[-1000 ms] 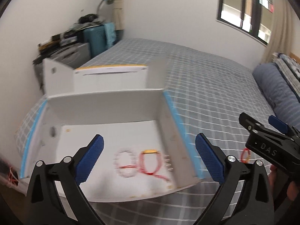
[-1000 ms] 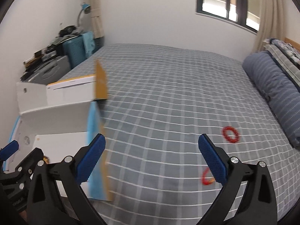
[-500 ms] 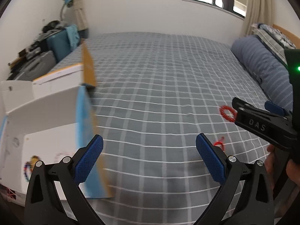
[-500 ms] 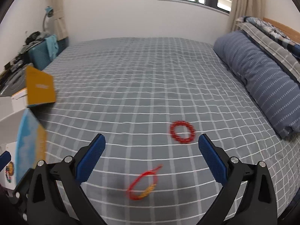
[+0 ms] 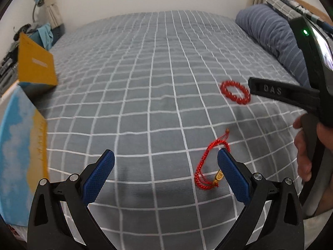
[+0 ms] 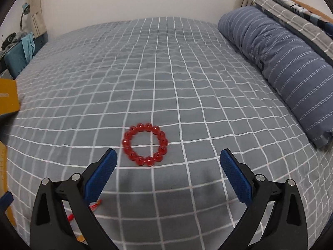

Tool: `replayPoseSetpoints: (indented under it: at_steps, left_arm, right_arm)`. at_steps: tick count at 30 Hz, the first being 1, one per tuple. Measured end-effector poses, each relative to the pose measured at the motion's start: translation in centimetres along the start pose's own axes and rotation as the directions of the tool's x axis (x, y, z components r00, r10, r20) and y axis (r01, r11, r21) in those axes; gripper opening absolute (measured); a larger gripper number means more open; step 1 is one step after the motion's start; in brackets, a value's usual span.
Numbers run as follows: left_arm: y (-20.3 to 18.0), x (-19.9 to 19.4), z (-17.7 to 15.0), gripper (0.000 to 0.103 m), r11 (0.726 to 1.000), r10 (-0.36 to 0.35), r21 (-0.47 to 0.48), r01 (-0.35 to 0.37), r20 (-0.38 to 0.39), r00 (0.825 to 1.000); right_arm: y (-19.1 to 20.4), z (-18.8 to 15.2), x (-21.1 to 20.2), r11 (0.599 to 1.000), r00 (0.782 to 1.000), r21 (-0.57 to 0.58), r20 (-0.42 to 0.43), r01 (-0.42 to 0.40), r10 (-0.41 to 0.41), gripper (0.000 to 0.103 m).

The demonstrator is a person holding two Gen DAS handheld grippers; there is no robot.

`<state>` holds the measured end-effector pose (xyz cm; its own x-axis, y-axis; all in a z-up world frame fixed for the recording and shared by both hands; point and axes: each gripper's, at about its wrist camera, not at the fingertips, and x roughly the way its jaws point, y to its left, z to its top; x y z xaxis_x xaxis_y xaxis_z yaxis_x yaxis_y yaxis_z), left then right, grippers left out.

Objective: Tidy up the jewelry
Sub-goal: 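Move both tools back toward the red cord and red bead bracelets, then grasp the red cord bracelet with left tool while right tool grasps the red bead bracelet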

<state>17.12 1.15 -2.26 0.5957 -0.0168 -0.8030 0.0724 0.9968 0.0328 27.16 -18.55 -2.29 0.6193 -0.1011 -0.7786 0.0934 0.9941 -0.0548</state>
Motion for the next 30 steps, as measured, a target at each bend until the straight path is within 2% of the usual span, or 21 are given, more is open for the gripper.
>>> replayPoseSetpoints:
  at_steps: [7, 13, 17, 19, 21, 25, 30]
  left_arm:
    - [-0.4, 2.8, -1.3, 0.097, 1.000, -0.004, 0.024, 0.005, -0.028, 1.000]
    - [-0.9, 4.1, -2.0, 0.097, 0.999, -0.023, 0.041, 0.024, -0.038, 0.999]
    - [-0.9, 4.4, -2.1, 0.096, 0.999, -0.030, 0.036, 0.032, -0.042, 0.999]
    - [-0.8, 4.5, -2.0, 0.093, 0.999, -0.027, 0.036, 0.029, -0.051, 0.998]
    - [-0.8, 4.5, -2.0, 0.085, 0.999, -0.028, 0.043, 0.030, -0.058, 0.998]
    - [-0.9, 4.3, -2.1, 0.075, 0.997, -0.040, 0.066, 0.045, -0.067, 0.997]
    - [-0.9, 4.0, -2.1, 0.059, 0.996, -0.048, 0.073, 0.054, -0.072, 0.996]
  right_arm:
    - [0.1, 0.2, 3.8, 1.000, 0.998, 0.015, -0.058, -0.009, 0.009, 0.079]
    - [0.2, -0.1, 4.9, 1.000, 0.997, 0.011, -0.076, -0.013, 0.014, 0.071]
    - [-0.2, -0.2, 5.4, 0.999, 0.995, 0.024, -0.095, -0.026, 0.028, 0.059]
    - [-0.3, -0.3, 5.6, 0.998, 0.994, 0.039, -0.103, -0.044, 0.048, 0.056]
    - [-0.4, -0.3, 5.7, 0.997, 0.993, 0.044, -0.105, -0.055, 0.060, 0.052]
    - [0.0, -0.4, 5.8, 0.996, 0.992, 0.046, -0.105, -0.073, 0.077, 0.036]
    - [-0.1, -0.3, 5.7, 0.994, 0.989, 0.054, -0.110, -0.091, 0.096, 0.024]
